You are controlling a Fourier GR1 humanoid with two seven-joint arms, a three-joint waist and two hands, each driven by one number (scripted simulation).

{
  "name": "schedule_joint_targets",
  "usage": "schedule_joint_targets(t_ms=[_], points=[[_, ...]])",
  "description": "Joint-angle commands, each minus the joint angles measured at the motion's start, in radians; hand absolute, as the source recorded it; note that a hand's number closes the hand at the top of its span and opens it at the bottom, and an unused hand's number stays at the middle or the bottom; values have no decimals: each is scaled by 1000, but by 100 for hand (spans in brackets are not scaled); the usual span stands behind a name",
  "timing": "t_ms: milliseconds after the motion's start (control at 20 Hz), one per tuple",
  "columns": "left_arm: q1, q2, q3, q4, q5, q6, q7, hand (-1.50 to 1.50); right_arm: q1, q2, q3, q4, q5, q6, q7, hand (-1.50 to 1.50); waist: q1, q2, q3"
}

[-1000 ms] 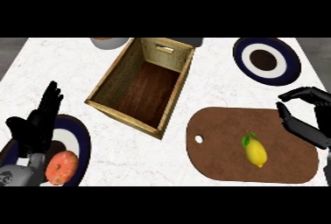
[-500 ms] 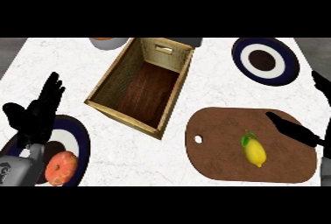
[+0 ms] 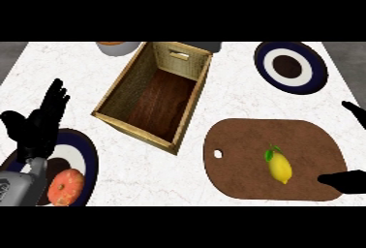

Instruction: Pick the lemon from the cutting board and place it in the basket

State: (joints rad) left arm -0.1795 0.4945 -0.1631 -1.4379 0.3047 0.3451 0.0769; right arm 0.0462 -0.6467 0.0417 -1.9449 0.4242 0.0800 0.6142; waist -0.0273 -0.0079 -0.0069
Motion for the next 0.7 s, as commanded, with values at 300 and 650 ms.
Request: schedule_joint_targets(t_ms=[300,650], points=[[3,-44,24,8,-35,-37,-20,0,2,-30,-79,-309,-283,316,412,-150,22,7,6],[-2,-67,82,-3,-69,-85,21,0,51,100,-118,-241,-132,254,208,-150,25,7,7]])
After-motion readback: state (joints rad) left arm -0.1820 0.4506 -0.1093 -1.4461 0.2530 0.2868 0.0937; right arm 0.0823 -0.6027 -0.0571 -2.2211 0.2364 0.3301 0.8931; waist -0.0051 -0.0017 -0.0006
